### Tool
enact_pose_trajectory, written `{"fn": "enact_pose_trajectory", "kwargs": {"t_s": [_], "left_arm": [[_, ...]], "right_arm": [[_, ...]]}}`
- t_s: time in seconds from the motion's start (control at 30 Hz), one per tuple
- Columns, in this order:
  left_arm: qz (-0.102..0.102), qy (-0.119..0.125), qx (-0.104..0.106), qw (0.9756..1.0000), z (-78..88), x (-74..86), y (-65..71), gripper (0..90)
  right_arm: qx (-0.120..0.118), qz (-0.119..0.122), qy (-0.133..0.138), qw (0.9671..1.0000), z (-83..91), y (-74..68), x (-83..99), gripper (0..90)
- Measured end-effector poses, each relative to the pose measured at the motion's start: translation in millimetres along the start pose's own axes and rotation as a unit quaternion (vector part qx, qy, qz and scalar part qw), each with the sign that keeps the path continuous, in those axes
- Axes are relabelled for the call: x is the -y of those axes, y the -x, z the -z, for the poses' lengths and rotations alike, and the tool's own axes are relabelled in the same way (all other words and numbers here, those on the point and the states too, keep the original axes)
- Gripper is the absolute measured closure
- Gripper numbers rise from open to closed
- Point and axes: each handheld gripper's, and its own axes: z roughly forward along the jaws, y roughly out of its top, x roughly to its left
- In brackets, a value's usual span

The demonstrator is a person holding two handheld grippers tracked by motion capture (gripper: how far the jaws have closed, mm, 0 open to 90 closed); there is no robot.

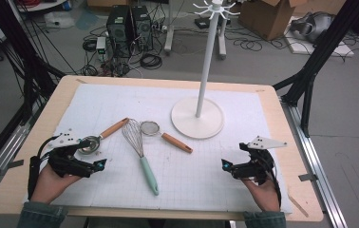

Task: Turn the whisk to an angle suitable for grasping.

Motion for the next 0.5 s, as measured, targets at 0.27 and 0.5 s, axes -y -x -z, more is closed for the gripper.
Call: {"fn": "enact_pose_trajectory", "kwargs": {"t_s": [0.27, 0.5], "left_arm": [[-0.003, -0.002, 0.001, 1.0, 0.2, 0.2, 0.1, 1.8], [-0.003, -0.002, 0.001, 1.0, 1.0, 0.6, 0.7, 1.8]], "right_arm": [[-0.005, 0.0, 0.0, 1.0, -0.4, -0.3, 0.0, 0.2], [-0.016, 0.004, -0.003, 0.9999, -2.7, -3.6, -1.4, 0.3]]}}
